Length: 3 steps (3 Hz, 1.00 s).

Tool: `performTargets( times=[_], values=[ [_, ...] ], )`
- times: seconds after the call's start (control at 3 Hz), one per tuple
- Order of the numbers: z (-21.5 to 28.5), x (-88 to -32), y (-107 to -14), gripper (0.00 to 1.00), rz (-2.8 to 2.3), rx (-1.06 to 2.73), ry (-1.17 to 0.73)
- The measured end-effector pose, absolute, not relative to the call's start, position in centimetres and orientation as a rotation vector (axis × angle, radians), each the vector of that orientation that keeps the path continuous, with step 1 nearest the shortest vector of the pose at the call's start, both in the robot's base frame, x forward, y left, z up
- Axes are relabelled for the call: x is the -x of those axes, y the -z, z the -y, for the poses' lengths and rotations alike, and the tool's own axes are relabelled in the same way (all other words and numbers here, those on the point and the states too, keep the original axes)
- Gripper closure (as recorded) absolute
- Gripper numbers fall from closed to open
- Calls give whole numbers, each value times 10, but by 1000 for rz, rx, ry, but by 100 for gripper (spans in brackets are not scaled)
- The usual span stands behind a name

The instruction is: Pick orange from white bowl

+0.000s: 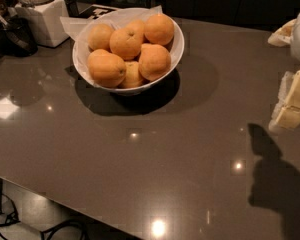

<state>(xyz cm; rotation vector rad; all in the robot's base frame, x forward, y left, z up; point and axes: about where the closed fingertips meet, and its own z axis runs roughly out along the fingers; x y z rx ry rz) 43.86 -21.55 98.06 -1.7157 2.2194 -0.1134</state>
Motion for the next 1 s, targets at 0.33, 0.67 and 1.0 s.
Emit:
performTargets(
  times=[0.33, 0.67, 1.0],
  values=[
    [215, -439, -981, 0, -2219, 1716, 113],
    [209, -441, -983, 0, -2242, 1705, 158],
    [191, -455, -991, 0, -2304, 1671, 217]
  ],
)
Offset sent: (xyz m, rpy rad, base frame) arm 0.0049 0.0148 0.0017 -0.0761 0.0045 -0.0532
